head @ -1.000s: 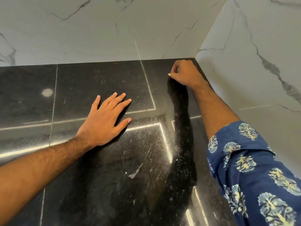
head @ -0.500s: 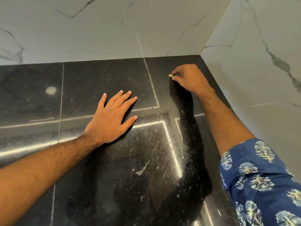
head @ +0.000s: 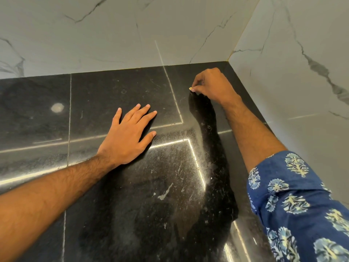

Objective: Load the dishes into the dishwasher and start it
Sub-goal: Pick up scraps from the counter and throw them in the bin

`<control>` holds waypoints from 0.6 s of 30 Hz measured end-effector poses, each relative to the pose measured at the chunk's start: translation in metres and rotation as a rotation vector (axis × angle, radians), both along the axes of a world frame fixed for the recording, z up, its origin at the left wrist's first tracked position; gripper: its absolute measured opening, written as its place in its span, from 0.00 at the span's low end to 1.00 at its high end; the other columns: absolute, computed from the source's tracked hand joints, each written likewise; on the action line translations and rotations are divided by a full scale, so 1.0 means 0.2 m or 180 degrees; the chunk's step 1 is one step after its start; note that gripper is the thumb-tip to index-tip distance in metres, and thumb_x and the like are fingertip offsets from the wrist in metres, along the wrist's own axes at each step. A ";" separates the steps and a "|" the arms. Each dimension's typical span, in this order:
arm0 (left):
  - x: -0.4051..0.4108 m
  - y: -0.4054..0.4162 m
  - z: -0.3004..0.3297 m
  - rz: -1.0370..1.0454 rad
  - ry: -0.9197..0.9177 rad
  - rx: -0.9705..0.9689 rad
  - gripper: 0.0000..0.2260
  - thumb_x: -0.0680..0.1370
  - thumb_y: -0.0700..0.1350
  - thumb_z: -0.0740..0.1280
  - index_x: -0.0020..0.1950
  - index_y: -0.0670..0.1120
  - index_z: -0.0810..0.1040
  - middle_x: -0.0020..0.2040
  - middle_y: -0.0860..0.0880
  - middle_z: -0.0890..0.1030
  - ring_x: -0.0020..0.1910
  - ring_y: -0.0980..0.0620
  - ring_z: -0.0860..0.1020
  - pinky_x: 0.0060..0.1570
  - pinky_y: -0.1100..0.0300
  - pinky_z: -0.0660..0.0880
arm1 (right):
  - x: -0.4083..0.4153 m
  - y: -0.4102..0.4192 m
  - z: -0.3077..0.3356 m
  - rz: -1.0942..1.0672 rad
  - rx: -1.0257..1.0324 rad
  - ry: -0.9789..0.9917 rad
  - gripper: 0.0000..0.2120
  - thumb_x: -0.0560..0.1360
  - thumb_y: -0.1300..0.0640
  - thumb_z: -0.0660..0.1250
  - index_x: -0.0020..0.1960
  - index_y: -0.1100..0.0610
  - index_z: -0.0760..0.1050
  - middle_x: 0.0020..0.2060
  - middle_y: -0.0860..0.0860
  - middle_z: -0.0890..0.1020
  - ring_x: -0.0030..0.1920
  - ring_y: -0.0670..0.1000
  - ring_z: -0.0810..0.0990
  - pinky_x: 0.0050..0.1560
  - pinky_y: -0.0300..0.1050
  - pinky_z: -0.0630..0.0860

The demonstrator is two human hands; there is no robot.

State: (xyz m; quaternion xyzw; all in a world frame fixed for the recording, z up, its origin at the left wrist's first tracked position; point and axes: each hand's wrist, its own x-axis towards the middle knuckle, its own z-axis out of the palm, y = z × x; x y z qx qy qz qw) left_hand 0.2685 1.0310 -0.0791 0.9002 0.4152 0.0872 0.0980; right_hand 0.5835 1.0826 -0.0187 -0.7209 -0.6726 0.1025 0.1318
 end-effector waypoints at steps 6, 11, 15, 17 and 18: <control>0.00 0.00 0.00 -0.0007 0.0007 0.0010 0.29 0.81 0.63 0.47 0.81 0.56 0.54 0.82 0.54 0.55 0.81 0.53 0.49 0.78 0.37 0.46 | -0.04 0.02 0.03 0.0153 -0.0388 0.0006 0.06 0.74 0.53 0.72 0.49 0.54 0.79 0.45 0.48 0.79 0.48 0.49 0.79 0.46 0.42 0.73; 0.00 0.00 0.00 -0.0018 -0.0006 -0.0010 0.29 0.81 0.63 0.47 0.81 0.56 0.54 0.82 0.54 0.55 0.81 0.53 0.49 0.78 0.37 0.45 | -0.05 0.00 0.07 0.0146 -0.0812 0.0607 0.07 0.73 0.56 0.74 0.49 0.55 0.79 0.38 0.43 0.77 0.39 0.39 0.76 0.35 0.33 0.67; 0.00 0.00 0.01 -0.0025 -0.0035 -0.0022 0.29 0.81 0.63 0.47 0.81 0.56 0.54 0.82 0.53 0.55 0.81 0.52 0.50 0.78 0.37 0.45 | -0.02 -0.08 0.08 0.0316 -0.0971 0.0620 0.10 0.71 0.57 0.76 0.50 0.55 0.79 0.35 0.44 0.73 0.34 0.41 0.70 0.37 0.38 0.67; 0.00 0.00 0.01 -0.0025 -0.0020 -0.0014 0.30 0.81 0.63 0.46 0.81 0.56 0.54 0.82 0.53 0.55 0.81 0.52 0.50 0.78 0.36 0.45 | 0.01 -0.11 0.08 0.0158 -0.0765 0.0676 0.08 0.72 0.57 0.74 0.50 0.54 0.78 0.34 0.46 0.73 0.34 0.44 0.70 0.39 0.42 0.69; 0.00 0.00 0.00 -0.0026 -0.0014 -0.0015 0.30 0.81 0.64 0.46 0.82 0.56 0.54 0.82 0.53 0.55 0.81 0.52 0.50 0.78 0.36 0.46 | 0.01 -0.12 0.08 0.0072 -0.0617 0.0724 0.06 0.74 0.57 0.73 0.50 0.54 0.78 0.34 0.45 0.73 0.33 0.43 0.69 0.39 0.42 0.69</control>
